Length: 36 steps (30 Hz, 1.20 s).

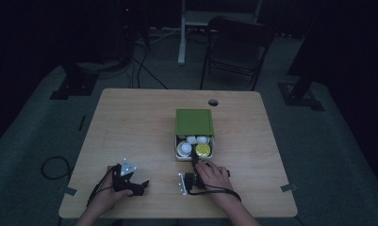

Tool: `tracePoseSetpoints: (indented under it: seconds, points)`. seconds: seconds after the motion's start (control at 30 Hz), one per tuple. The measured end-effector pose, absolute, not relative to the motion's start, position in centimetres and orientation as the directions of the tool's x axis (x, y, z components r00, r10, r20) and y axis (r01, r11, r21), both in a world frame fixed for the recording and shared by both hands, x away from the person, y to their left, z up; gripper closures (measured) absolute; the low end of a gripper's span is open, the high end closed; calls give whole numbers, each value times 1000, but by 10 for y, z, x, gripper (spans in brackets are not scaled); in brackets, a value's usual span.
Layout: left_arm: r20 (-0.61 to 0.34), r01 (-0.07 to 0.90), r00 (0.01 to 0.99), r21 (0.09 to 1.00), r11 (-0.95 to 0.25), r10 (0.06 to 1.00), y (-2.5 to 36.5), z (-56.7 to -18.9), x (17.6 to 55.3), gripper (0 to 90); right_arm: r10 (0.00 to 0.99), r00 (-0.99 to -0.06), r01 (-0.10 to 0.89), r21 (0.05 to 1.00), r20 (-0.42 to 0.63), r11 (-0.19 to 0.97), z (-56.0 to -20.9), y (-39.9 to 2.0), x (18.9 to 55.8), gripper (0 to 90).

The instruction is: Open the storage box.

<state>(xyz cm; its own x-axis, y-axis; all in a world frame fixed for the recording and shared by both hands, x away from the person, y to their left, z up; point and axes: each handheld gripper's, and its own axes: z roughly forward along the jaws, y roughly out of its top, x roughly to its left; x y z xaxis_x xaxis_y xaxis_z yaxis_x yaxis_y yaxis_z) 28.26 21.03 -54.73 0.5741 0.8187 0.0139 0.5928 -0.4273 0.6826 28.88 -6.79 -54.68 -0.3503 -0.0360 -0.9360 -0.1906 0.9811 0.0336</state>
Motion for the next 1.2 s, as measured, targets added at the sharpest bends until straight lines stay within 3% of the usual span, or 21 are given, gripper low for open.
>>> tracePoseSetpoints:
  seconds: [1.2]
  points:
    - [15, 593, 574, 683, -427, 819, 210, -547, 283, 2, -75, -389, -244, 24, -918, 969, -548, -73, 242, 721]
